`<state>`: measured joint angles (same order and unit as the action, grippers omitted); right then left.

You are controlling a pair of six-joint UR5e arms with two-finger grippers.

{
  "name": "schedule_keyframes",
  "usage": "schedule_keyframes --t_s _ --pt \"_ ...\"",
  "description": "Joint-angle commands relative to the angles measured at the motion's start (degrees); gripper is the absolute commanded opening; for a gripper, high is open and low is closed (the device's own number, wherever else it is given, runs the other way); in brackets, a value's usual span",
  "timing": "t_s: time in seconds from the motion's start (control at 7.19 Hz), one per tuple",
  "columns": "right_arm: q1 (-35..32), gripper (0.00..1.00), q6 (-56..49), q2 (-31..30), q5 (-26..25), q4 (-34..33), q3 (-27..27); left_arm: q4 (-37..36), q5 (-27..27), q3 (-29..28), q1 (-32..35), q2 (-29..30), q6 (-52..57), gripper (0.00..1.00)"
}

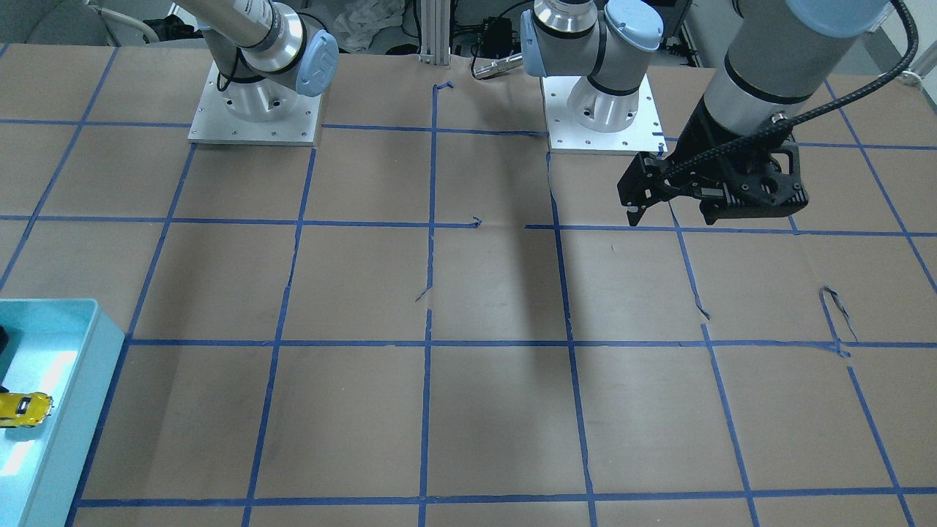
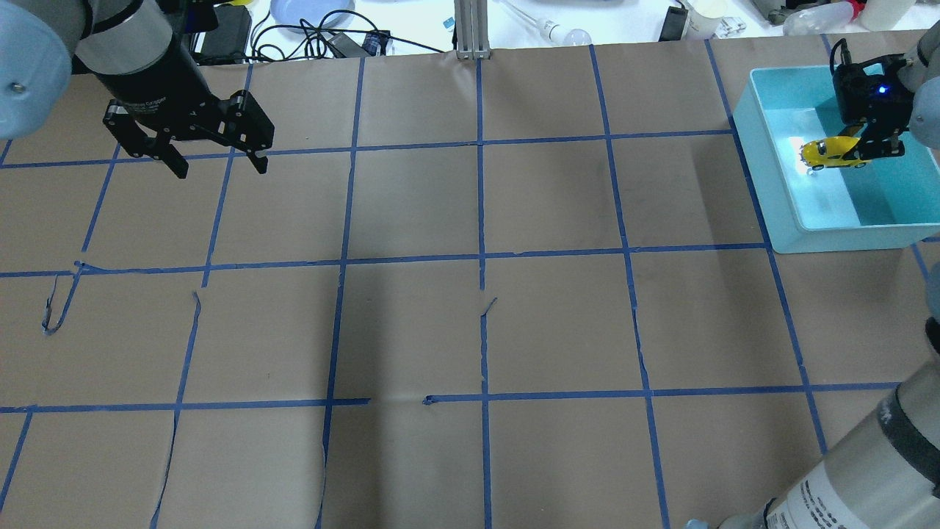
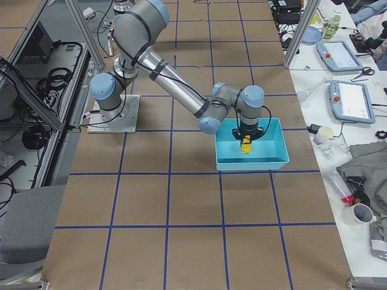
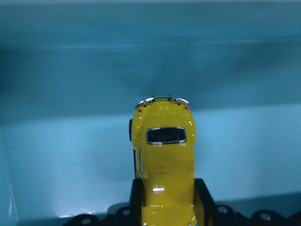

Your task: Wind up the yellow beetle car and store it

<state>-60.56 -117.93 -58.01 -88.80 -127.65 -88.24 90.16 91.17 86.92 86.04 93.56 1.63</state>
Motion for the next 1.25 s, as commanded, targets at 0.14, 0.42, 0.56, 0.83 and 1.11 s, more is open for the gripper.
schedule_keyframes --t_s 0.14,0.42,0.56,0.83,1.11 --pt "0.0 1.0 0.07 0.0 0.12 -0.85 -0.89 -0.51 -0.03 0.0 0.0 -0.13 -0.05 1.0" --pt "-0.08 1.0 6.52 -4.45 0.03 -0.07 -0.62 -1.56 -0.03 0.0 0.0 -0.04 0.48 1.0" --pt "-1.21 1.0 14.67 -7.96 -0.14 2.99 -0.88 -1.74 -0.11 0.0 0.0 -0.04 0.3 1.0" --pt "-10.83 1.0 33.71 -12.72 -1.02 9.86 -1.32 -2.09 -0.11 0.0 0.0 0.05 0.13 1.0" --pt "-20.28 1.0 54.17 -16.06 -2.77 11.44 -1.5 -2.27 -0.11 -0.09 0.0 -0.04 0.12 1.0"
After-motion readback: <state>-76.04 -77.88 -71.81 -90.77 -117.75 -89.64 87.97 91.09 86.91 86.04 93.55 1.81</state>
